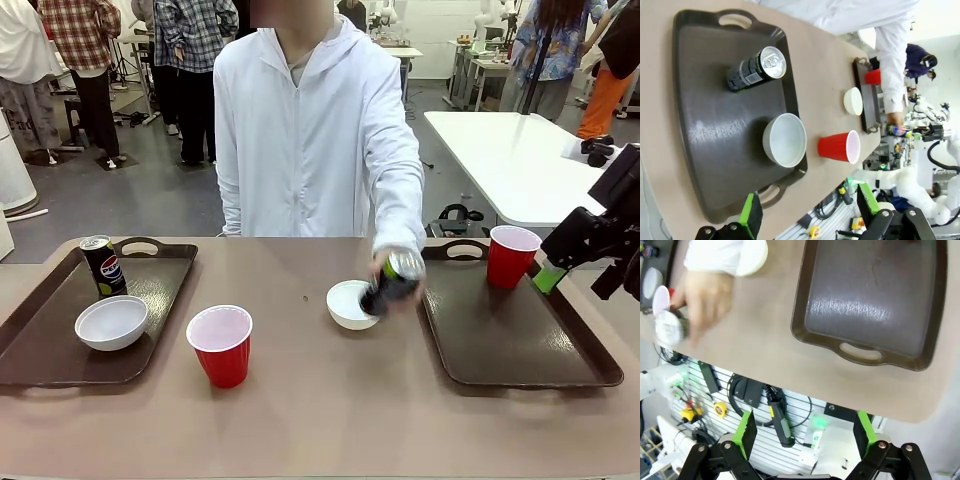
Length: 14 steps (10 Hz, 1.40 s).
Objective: Prepare tableware on both trays.
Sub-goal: Pick up a Picnic Bowl from the table and place it on a Handle tray.
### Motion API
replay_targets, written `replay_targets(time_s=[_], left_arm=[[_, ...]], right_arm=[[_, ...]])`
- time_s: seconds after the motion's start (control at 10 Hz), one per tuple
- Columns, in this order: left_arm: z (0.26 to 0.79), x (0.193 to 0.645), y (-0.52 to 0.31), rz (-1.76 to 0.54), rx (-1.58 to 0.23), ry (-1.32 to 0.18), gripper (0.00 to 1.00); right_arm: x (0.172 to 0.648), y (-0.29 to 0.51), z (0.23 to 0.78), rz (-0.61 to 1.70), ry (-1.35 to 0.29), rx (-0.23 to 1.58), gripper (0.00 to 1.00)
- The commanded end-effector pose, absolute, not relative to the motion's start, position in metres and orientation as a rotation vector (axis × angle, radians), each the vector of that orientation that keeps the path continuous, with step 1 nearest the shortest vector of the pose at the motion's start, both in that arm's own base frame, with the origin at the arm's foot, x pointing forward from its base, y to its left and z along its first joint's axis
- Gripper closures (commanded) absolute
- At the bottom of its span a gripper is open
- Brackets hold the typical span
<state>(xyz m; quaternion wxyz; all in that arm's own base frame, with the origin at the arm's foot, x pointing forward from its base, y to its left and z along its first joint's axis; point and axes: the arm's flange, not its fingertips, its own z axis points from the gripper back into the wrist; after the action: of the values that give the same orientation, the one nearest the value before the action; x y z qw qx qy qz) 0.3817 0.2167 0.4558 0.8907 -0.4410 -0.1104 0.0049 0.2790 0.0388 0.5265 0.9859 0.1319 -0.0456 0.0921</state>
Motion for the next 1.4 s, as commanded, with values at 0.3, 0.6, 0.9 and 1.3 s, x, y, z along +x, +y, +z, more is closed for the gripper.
replay_targets(time_s=[0.3,0.6,0.9,1.3], left_arm=[[0.458,0.382,0.217,0.029,-0.924,-0.229,0.00],[0.458,0.382,0.217,0.029,-0.924,-0.229,0.00],[0.458,0.382,0.217,0.029,-0.924,-0.229,0.00],[0.458,0.382,0.217,0.029,-0.924,-0.229,0.00]], right_arm=[[0.333,0.132,0.535,0.227,0.022,0.078,0.00],[0.381,0.179,0.546,0.029,-0.065,0.131,0.00],[0.416,0.208,0.542,0.113,-0.146,0.171,0.00],[0.384,0.196,0.544,0.068,-0.175,0.148,0.00]])
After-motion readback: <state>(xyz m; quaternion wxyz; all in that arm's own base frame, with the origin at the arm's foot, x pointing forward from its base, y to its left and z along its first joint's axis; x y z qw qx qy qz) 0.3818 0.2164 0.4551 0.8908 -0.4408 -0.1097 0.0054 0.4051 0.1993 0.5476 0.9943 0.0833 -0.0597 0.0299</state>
